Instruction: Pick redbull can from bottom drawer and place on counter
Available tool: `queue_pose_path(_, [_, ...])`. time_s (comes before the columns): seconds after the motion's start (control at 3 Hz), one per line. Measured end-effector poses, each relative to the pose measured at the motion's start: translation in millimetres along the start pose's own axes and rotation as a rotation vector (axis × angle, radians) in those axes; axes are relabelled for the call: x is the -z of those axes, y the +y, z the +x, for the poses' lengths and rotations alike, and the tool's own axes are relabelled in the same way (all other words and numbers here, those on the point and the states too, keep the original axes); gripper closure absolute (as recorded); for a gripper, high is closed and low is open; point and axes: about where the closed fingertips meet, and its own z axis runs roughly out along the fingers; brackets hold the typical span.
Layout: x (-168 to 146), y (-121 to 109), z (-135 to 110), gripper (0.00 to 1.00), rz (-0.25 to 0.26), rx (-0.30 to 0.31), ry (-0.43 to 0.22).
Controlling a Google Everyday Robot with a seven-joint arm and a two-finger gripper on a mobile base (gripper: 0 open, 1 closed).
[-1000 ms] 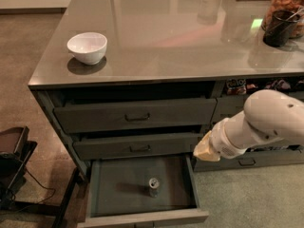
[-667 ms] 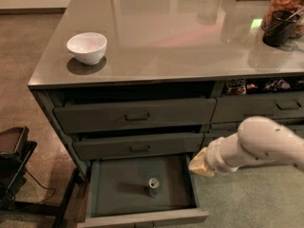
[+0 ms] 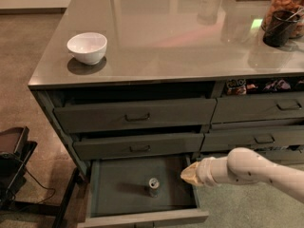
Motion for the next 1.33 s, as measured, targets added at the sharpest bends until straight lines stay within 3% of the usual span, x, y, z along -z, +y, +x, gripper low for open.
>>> queue_pose_path(0.33, [-32, 21, 20, 1.0, -0.061, -0.049, -0.016])
queue_pose_path(0.67, [-32, 21, 20, 1.0, -0.061, -0.049, -0.016])
queue_pose_path(1.0, [-59, 21, 34, 1.0, -0.04, -0.011, -0.029])
queue_pose_path(1.33, [-92, 14, 50, 1.0, 0.017, 0.041, -0.066])
